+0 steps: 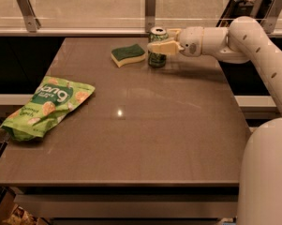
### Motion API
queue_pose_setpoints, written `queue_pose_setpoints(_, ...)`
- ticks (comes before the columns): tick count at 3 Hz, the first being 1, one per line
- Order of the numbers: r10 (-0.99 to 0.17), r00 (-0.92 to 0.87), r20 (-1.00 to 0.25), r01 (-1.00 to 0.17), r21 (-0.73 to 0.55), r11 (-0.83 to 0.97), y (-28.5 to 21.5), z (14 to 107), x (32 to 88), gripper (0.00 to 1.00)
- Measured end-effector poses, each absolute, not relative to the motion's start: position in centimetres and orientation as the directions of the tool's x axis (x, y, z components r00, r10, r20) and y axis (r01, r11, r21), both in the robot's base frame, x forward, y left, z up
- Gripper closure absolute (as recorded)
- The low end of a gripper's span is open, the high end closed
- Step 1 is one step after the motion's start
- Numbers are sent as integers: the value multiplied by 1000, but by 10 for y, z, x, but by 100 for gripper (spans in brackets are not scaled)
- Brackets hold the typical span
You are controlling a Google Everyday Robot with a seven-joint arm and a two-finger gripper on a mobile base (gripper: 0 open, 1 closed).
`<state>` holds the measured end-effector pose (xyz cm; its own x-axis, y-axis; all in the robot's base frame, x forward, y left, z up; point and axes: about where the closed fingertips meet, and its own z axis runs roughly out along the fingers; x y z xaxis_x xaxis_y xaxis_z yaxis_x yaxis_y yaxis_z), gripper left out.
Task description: Move green can near sponge
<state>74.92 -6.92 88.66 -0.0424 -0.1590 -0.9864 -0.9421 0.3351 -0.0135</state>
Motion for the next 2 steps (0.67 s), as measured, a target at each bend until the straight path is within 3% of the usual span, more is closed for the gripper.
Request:
queue_pose_setpoints(1,-158,-43,-986,-944,-12,331,-66,886,749,0)
queue_pose_setpoints(2,-158,-43,-986,-944,-12,331,-66,886,749,0)
